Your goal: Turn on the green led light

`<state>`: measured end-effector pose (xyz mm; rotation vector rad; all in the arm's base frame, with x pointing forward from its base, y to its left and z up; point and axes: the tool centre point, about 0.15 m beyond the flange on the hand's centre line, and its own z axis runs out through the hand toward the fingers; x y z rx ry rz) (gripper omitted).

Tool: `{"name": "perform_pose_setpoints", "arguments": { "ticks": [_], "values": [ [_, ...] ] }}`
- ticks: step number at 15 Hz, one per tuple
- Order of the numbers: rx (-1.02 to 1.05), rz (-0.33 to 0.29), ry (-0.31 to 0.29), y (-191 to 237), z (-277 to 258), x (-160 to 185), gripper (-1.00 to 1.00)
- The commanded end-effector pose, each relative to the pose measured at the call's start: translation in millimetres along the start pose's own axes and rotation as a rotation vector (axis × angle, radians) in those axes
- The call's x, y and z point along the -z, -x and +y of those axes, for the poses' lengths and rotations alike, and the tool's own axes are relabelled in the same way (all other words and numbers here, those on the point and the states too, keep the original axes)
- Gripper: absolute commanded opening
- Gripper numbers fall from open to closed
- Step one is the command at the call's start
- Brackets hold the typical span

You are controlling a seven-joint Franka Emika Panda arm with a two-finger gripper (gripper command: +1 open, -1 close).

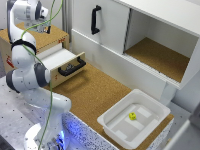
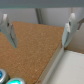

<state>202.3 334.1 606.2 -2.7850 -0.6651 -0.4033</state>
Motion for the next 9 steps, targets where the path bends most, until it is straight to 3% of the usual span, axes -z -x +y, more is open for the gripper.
{"name": "perform_pose_setpoints", "arguments": {
  "ticks": [1,6,9],
  "values": [
    [-0.156,0.060,-0.011,20,53,1,1.00],
    [-0.307,0.069,0.071,15,108,-10,1.00],
    [-0.316,0.083,0.184,-8,143,-23,1.00]
  ]
}}
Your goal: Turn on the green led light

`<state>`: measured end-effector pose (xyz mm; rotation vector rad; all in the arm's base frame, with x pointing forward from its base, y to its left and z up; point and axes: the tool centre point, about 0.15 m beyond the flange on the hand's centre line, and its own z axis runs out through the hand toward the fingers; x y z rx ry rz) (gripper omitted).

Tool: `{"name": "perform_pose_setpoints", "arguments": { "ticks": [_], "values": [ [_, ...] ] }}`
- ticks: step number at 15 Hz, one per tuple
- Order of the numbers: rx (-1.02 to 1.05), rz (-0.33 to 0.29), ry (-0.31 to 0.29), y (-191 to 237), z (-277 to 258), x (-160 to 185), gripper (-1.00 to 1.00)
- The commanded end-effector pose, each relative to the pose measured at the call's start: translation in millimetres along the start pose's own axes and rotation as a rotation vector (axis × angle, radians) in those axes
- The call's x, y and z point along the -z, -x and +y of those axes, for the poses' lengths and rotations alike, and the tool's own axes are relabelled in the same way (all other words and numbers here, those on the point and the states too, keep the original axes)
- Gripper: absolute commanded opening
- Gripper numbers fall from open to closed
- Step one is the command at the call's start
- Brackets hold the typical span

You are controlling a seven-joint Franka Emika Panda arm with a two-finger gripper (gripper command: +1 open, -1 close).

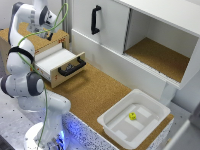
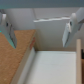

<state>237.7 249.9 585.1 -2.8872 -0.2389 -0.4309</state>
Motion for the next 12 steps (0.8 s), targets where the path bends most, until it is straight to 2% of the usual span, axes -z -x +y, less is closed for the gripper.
{"name": "perform_pose_setpoints", "arguments": {
  "ticks": [1,4,7,12],
  "values": [
    [-0.018,0.062,0.139,-40,48,-30,1.00],
    [-0.048,0.063,0.204,-71,78,-32,1.00],
    [-0.045,-0.006,0.261,-91,96,-43,1.00],
    [-0.061,-0.009,0.274,-103,105,-47,1.00]
  ]
}}
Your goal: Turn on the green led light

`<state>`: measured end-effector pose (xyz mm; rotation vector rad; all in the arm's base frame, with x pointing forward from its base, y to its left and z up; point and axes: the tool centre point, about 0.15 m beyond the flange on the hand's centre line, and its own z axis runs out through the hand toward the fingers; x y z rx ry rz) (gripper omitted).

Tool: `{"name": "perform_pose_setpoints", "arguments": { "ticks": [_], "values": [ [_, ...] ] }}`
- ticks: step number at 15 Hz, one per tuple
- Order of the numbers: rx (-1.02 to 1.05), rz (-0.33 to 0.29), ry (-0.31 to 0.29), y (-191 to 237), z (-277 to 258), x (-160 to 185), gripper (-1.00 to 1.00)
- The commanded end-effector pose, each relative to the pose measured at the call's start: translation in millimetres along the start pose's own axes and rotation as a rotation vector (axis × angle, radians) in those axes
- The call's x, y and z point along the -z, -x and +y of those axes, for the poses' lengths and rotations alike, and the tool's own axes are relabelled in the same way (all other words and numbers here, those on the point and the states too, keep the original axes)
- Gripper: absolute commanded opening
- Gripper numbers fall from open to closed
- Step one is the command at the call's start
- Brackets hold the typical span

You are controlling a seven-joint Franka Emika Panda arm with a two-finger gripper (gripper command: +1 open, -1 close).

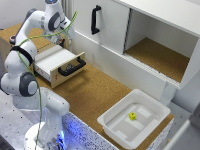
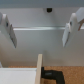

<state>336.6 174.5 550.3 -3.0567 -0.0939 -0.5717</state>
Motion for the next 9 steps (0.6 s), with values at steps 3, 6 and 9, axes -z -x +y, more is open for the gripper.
{"name": "perform_pose_setpoints", "arguments": {
  "ticks": [3,6,9],
  "values": [
    [0.015,-0.074,0.076,-30,4,-9,1.00],
    [0.015,-0.074,0.076,-30,4,-9,1.00],
    [-0.030,0.041,0.057,-46,7,-18,1.00]
  ]
}}
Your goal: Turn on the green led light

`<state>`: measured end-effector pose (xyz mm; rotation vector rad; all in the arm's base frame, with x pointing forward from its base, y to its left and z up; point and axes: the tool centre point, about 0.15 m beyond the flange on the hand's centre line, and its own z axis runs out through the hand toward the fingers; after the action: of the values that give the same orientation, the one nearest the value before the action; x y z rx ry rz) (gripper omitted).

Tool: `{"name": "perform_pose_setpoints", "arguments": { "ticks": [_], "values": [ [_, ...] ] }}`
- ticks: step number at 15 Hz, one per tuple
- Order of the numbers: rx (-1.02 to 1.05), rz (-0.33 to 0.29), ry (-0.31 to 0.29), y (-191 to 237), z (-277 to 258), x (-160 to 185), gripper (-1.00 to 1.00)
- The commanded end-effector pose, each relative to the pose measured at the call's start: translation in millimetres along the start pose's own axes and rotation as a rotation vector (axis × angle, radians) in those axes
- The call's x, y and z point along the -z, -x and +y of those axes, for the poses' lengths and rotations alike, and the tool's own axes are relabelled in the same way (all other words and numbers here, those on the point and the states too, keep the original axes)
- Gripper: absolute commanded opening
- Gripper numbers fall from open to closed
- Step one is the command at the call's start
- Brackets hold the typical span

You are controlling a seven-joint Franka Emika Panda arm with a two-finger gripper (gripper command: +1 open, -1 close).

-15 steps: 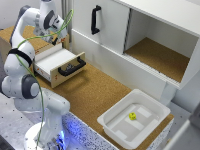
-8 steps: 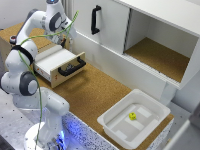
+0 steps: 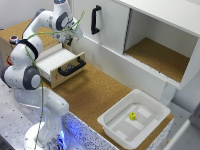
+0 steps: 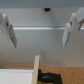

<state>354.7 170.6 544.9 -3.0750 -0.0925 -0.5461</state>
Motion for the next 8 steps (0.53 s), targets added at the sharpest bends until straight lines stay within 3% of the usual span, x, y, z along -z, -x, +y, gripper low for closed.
{"name": "perform_pose_setpoints", "arguments": {
  "ticks": [1,4,8],
  "values": [
    [-0.059,0.091,0.049,-44,3,-5,1.00],
    [-0.150,0.193,0.101,-105,3,4,1.00],
    [-0.183,0.166,0.095,-163,-2,-1,1.00]
  ]
}}
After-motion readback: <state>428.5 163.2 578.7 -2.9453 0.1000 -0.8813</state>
